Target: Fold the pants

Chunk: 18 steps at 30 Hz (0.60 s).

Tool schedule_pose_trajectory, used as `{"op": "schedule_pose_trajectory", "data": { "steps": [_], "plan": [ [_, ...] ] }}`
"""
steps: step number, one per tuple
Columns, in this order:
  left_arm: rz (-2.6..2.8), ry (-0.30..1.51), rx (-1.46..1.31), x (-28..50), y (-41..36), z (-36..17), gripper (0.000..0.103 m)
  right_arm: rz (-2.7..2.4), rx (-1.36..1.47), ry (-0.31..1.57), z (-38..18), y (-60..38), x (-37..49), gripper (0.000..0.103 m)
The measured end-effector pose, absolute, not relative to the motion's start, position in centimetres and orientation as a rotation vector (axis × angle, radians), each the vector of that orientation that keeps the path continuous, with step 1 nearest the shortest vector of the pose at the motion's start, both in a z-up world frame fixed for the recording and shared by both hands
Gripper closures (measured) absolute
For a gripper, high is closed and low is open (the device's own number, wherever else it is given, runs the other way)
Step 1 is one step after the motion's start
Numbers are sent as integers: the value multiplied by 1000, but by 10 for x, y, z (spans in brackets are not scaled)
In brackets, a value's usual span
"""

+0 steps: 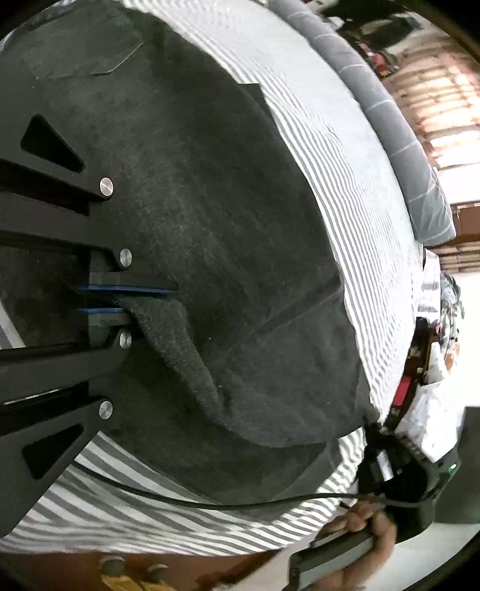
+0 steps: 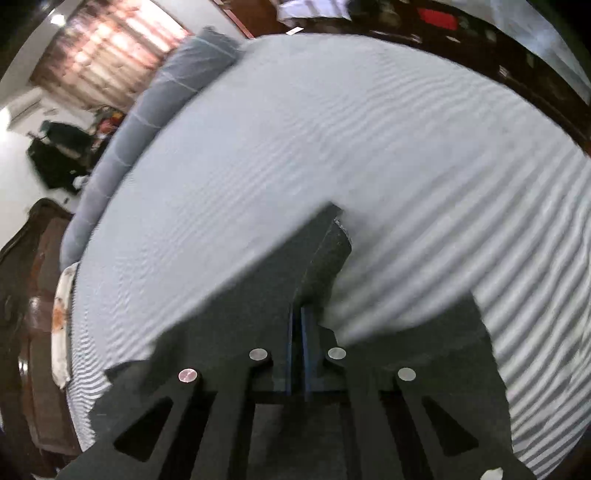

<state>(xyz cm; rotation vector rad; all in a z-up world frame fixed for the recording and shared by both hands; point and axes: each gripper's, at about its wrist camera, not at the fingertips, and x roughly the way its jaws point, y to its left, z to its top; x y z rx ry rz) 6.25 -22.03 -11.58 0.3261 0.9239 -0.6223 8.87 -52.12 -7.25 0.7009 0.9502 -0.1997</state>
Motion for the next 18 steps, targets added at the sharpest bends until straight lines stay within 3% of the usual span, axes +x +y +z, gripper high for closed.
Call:
{"op": "schedule_pose_trajectory", "data": {
  "steps": [4, 6, 7, 12, 18],
  "plan": [
    [-630, 937, 290, 65, -216, -117, 97, -109, 652, 939, -52, -493, 138, 91],
    [-626, 951, 281, 66, -215, -119, 97, -32, 677, 966, -57, -477, 163, 70],
    [-626, 956, 272, 67, -215, -119, 97, -3, 675, 974, -57, -467, 174, 67],
    [-635, 972, 263, 70, -214, -120, 97, 15, 613, 971, -49, -451, 175, 67],
    [-636, 972, 248, 70, -213, -121, 97, -137, 647, 974, -57, -500, 125, 68]
  ]
}}
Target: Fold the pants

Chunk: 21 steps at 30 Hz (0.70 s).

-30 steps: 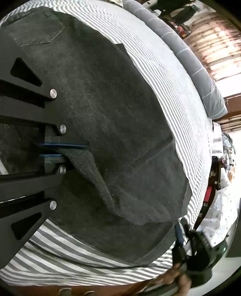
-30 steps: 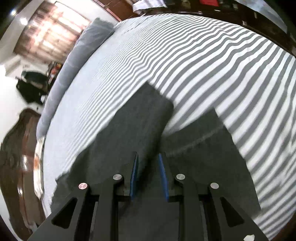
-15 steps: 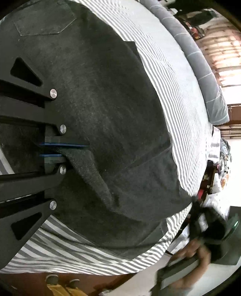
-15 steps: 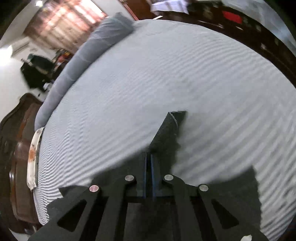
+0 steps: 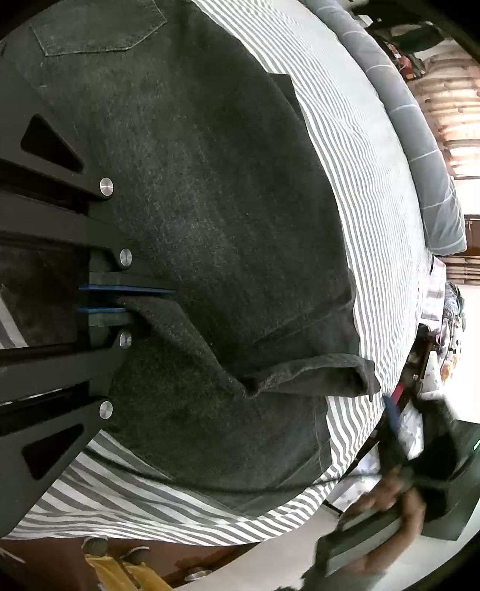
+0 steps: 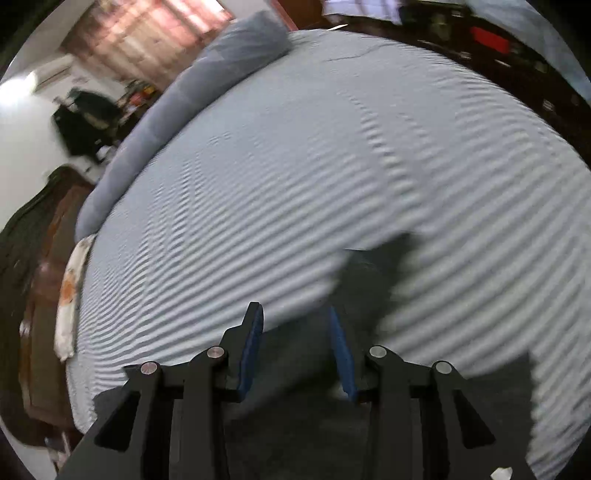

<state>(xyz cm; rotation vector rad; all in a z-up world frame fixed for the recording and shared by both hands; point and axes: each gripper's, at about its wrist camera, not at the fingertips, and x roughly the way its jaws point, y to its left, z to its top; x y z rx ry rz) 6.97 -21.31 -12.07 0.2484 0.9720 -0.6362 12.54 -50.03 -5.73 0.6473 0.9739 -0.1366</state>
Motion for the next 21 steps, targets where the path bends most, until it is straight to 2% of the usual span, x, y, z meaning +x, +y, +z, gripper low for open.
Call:
{"op": "schedule_pose_trajectory", "data": {
  "steps": [8, 10, 15, 21],
  "plan": [
    [-632, 976, 254, 71, -214, -122, 97, -198, 750, 986, -92, -532, 106, 69],
    [-630, 976, 258, 70, -215, -122, 97, -187, 753, 984, -96, -529, 116, 72],
    [-627, 980, 261, 71, -216, -122, 97, -206, 760, 1006, -104, -524, 142, 97],
    [-624, 982, 268, 70, -219, -120, 97, -225, 691, 902, -67, -520, 126, 100]
  ]
}}
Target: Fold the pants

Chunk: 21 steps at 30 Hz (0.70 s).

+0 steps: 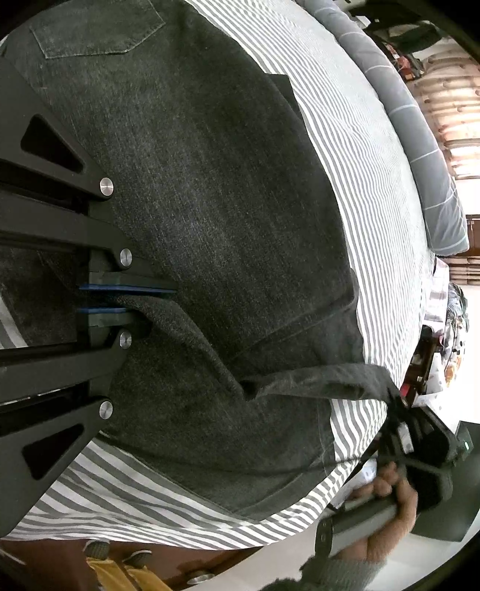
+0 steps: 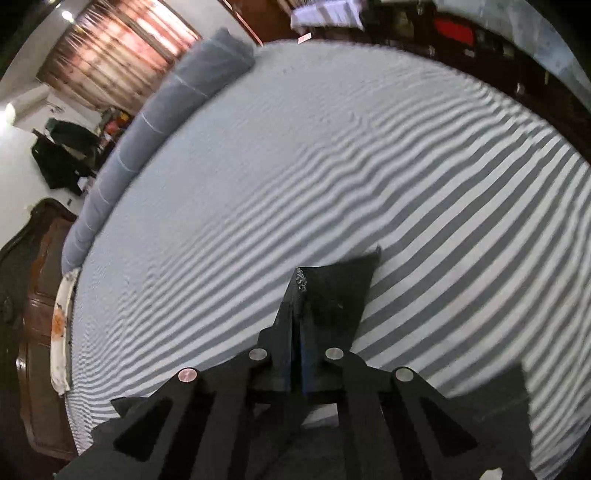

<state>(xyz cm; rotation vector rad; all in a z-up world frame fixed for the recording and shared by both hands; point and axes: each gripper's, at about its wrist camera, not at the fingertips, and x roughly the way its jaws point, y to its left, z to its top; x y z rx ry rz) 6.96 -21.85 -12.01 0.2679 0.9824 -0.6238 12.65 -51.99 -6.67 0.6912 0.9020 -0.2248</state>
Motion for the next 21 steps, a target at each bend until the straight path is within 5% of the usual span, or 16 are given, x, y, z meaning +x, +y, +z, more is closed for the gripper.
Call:
{"op": "schedule_pose_trajectory", "data": {
  "steps": [10, 21],
  "plan": [
    [-656, 906, 383, 53, -227, -96, 96, -388, 586, 811, -9, -536, 7, 100],
    [-758, 903, 546, 23, -228, -101, 96, -509, 562, 947, -73, -534, -48, 101]
  ]
}}
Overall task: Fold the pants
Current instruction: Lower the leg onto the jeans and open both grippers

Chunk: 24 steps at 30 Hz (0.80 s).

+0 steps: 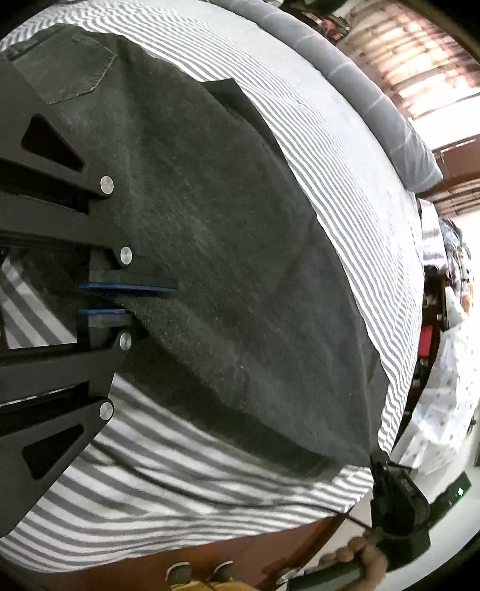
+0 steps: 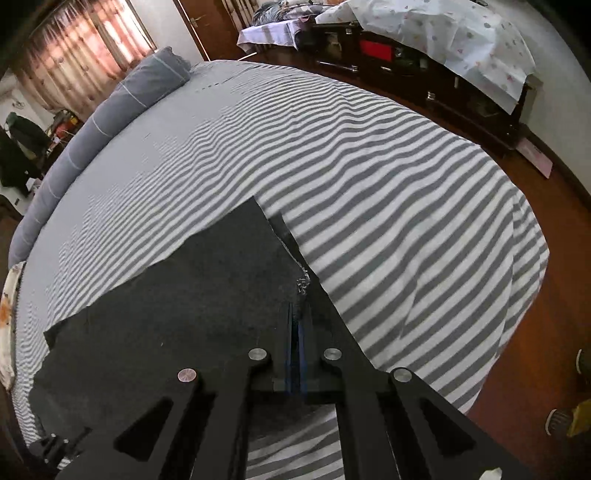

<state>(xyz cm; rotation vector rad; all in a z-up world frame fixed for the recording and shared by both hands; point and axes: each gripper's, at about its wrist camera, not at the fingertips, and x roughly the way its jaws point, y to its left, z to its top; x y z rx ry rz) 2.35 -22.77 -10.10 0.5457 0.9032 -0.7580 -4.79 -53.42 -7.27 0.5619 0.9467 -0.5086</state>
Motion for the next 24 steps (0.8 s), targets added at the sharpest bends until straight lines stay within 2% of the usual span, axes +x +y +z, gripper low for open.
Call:
{"op": "schedule_pose_trajectory", "data": {
  "steps": [6, 13, 17, 19, 20, 24],
  "plan": [
    [-843, 898, 505, 16, -218, -86, 96, -521, 572, 911, -71, -539, -66, 101],
    [-820, 956, 532, 13, -225, -117, 95, -567, 581, 1012, -117, -539, -67, 100],
    [-805, 952, 521, 13, -227, -117, 92, -579, 628, 1014, -123, -544, -65, 93],
    [-818, 965, 499, 13, -223, -112, 84, -586, 631, 1011, -117, -546, -68, 87],
    [-827, 972, 472, 12, -219, -107, 83, -596, 633, 1006, -113, -545, -71, 79],
    [-865, 1016, 336, 9, -191, -84, 81, -613, 645, 952, -88, -542, -90, 77]
  ]
}}
